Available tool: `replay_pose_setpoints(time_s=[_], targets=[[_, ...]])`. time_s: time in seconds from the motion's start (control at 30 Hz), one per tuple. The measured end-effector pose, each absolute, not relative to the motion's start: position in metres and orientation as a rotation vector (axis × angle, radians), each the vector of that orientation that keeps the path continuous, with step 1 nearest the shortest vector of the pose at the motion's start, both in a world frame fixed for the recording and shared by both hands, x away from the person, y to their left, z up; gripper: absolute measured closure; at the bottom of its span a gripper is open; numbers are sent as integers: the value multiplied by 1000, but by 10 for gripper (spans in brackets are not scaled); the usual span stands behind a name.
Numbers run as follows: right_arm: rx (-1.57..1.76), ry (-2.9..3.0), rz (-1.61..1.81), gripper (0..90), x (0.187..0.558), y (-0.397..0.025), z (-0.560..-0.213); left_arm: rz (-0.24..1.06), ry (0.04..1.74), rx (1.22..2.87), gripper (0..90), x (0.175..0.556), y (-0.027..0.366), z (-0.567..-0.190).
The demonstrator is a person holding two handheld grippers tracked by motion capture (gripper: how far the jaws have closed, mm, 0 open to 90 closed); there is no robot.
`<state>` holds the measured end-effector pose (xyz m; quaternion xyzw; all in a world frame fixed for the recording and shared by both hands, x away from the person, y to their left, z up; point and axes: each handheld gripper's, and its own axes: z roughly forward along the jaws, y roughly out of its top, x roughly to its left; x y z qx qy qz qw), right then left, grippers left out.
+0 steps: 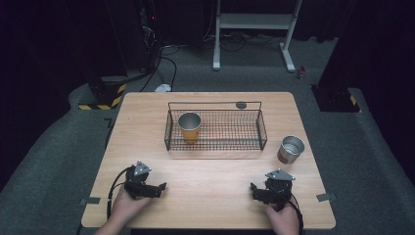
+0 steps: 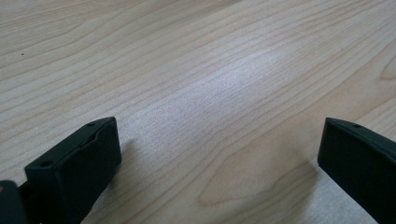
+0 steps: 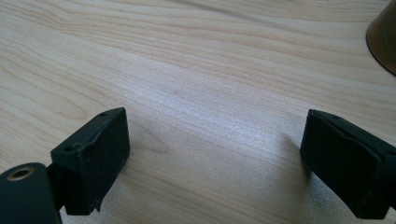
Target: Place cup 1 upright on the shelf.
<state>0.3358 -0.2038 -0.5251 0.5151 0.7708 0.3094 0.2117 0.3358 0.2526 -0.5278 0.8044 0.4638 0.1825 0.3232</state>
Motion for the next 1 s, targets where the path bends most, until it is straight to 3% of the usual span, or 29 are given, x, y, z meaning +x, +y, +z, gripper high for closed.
replay_pose_setpoints(time_s=[1.0], targets=[[1382,2109,924,94,328,-212,-514,521,1229,2076,6,327,250,-531]])
